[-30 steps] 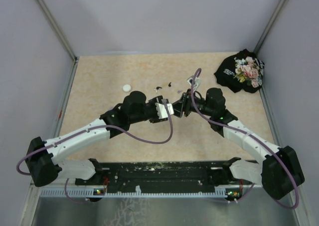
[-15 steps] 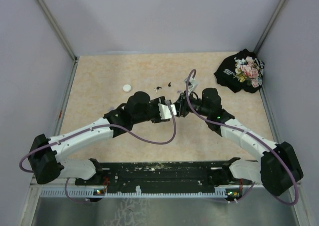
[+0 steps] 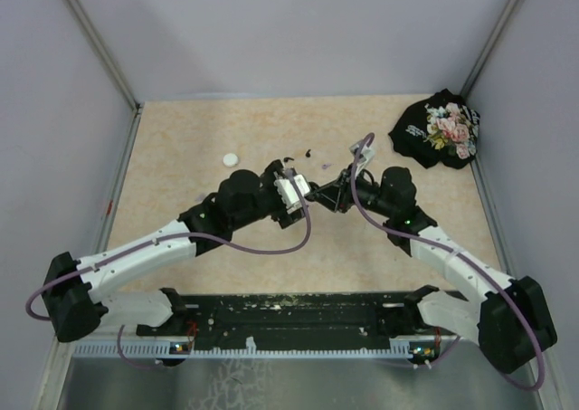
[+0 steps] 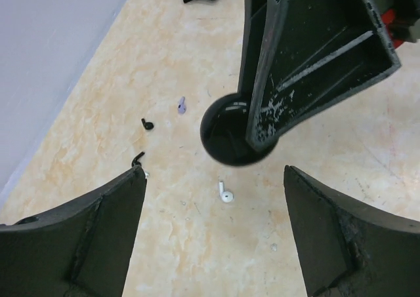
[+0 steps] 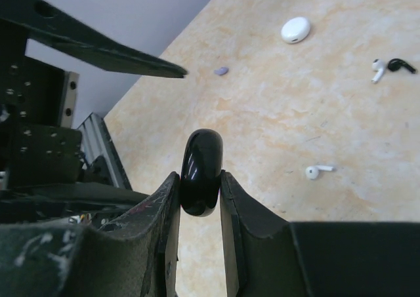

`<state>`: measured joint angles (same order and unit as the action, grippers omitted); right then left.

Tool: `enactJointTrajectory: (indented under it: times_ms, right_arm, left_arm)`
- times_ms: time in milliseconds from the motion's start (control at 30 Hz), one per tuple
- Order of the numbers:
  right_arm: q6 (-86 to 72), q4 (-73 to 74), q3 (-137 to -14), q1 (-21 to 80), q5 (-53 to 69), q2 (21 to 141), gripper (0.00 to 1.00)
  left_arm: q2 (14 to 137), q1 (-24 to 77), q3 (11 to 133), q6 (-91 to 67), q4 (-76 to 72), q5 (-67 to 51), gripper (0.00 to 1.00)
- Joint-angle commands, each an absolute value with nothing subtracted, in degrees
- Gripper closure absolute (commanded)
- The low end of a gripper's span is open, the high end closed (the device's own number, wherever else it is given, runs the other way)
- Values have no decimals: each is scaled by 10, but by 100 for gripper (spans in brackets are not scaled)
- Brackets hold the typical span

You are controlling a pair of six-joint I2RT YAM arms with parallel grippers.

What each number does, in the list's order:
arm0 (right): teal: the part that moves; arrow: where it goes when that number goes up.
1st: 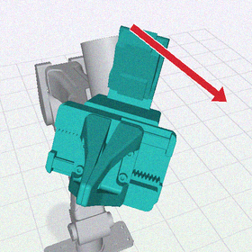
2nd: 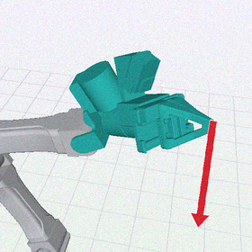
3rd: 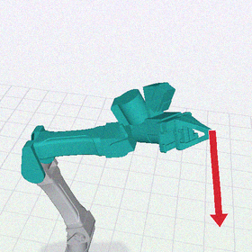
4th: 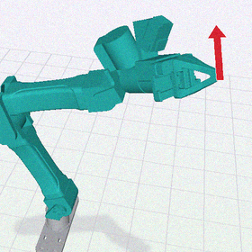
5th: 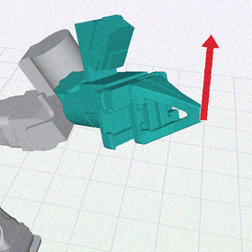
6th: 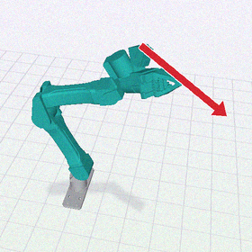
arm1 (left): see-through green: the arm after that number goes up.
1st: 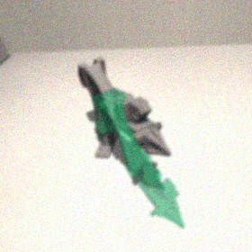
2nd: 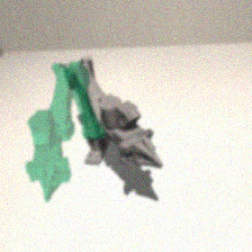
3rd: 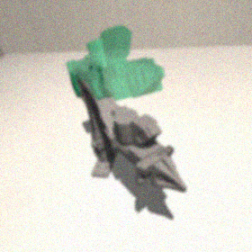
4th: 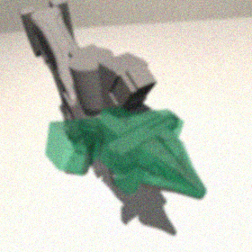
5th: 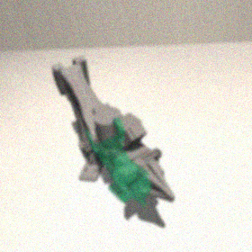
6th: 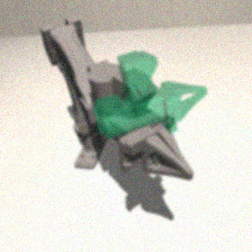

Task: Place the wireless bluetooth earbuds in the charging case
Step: Pick up the charging case at the center of the board, then open the charging case.

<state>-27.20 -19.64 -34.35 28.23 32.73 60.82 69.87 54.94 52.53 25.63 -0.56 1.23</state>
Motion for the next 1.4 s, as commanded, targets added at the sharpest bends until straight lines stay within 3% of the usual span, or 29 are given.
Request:
enactJointTrajectory:
  times_ms: [0, 167, 367, 600, 1367]
  right_arm:
    - [-290, -291, -324, 239, 367, 584, 100]
    - [-289, -333, -309, 225, 399, 575, 100]
    - [-296, -425, -287, 225, 428, 574, 100]
    - [-301, -490, -283, 230, 468, 595, 100]
    - [-348, -638, -290, 283, 532, 640, 100]
  left_arm:
    - [671, 541, 515, 180, -28, 4, 10]
    - [654, 496, 514, 120, -19, -62, 13]
    - [624, 384, 479, 7, -83, -271, 12]
    - [634, 360, 486, -69, -136, -399, 15]
    - [673, 350, 497, -138, -177, -440, 37]
